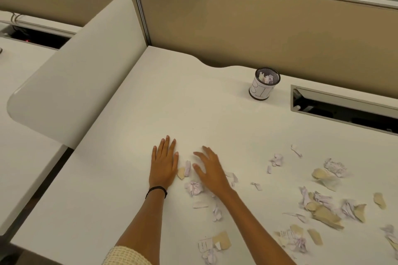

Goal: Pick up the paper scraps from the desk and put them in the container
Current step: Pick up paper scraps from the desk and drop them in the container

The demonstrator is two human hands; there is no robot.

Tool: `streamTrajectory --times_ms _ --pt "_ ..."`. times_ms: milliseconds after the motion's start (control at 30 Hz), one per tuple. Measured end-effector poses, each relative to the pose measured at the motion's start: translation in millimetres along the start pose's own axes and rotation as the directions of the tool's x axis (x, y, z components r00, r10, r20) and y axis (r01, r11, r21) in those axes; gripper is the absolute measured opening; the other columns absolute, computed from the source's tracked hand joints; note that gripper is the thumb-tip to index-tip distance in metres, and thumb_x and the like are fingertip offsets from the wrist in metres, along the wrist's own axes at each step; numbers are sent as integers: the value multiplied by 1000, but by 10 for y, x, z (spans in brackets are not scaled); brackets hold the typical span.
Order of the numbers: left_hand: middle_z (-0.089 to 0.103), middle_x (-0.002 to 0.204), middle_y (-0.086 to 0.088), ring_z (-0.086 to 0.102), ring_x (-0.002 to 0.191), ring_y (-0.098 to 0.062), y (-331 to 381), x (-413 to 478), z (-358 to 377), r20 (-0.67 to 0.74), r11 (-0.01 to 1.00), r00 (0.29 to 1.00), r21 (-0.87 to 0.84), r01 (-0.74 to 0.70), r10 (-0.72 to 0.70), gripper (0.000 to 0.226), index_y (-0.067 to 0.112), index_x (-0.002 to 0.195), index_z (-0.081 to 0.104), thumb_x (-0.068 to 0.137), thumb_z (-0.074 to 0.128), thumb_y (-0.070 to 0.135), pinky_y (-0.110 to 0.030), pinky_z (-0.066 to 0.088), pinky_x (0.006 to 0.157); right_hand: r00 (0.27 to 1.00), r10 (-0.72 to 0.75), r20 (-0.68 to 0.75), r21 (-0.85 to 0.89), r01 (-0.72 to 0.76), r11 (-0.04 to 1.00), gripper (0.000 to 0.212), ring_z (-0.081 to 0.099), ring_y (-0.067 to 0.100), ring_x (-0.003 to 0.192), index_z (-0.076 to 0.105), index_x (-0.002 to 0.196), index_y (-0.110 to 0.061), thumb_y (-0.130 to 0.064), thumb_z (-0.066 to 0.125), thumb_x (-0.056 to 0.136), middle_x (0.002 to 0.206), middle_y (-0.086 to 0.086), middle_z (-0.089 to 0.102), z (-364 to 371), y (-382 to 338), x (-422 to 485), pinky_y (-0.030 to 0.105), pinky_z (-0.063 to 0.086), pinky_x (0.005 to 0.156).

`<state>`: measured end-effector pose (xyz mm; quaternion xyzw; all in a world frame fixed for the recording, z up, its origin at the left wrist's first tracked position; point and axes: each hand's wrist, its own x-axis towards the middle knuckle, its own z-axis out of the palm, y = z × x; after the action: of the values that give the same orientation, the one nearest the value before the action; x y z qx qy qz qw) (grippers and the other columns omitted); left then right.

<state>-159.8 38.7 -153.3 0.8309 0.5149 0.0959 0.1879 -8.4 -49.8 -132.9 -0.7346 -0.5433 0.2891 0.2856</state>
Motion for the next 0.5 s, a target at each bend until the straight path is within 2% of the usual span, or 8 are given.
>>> streamTrajectory --times_ms 167,300,400,500 --pt "9 159 0 3 146 -14 -4 -1 -1 4 1000 1000 2 -13 13 49 20 149 17 102 25 25 -36 0 120 999 -17 28 -63 19 998 42 11 21 146 48 130 -25 -39 52 91 155 6 23 246 -140 -97 39 4 119" --pt "10 159 -1 3 146 -15 -12 4 5 4 1000 1000 -3 -10 10 49 19 149 17 102 26 25 -37 0 120 996 -60 63 -218 72 973 32 5 24 147 53 124 -20 -31 48 94 156 9 19 345 -165 -150 46 -3 118" --pt "11 158 -1 5 146 -15 -16 -1 12 0 1000 1000 -8 -9 9 49 19 149 18 101 22 30 -38 1 120 991 -98 86 -219 115 969 26 12 25 146 58 117 -11 -21 45 96 153 12 27 355 -157 -140 45 1 119" --pt "12 158 -1 6 146 -15 -5 -7 1 -6 1000 1000 -17 -21 21 62 19 149 19 93 9 45 -36 -1 119 985 -132 107 -193 151 969 26 25 24 142 58 117 -4 -11 47 94 150 15 34 248 -98 -151 34 12 118"
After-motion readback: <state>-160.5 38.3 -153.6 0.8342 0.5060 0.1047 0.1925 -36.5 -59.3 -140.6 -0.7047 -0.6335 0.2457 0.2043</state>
